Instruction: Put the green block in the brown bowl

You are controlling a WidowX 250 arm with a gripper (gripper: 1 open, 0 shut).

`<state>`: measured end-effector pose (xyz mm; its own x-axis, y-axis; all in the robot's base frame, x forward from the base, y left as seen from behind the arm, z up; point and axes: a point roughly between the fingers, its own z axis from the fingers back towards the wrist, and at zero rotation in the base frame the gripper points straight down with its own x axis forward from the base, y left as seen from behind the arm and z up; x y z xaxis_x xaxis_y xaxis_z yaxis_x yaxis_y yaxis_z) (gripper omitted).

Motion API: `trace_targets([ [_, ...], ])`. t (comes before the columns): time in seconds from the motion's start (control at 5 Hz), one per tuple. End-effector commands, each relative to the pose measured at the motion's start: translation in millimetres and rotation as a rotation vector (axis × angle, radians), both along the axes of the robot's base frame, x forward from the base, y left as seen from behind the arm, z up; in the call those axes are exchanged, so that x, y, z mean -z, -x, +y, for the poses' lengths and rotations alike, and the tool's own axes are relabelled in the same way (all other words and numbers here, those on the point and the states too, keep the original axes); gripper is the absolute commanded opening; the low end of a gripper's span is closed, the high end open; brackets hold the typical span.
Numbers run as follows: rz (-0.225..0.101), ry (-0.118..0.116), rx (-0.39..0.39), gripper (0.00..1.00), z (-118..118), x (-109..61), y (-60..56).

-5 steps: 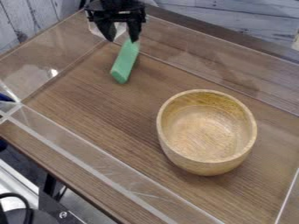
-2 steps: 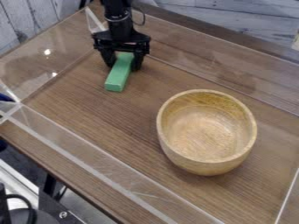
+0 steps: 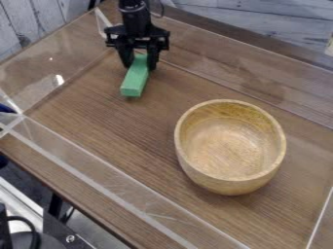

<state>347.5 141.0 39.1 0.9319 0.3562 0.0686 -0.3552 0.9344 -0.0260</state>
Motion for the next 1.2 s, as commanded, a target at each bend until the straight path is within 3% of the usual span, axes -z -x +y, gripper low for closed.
trace_targets([
  [0.0,-0.082,0.005,0.049,0.0,5.4,-21.8,-13.0],
  [0.4,-0.127,0.026,0.05,0.0,-7.4,-30.6,-1.1],
  [0.8,-0.173,0.061,0.028,0.0,-24.1,-31.1,1.6],
  [1.0,-0.181,0.056,0.033,0.0,-27.3,-38.0,3.4],
])
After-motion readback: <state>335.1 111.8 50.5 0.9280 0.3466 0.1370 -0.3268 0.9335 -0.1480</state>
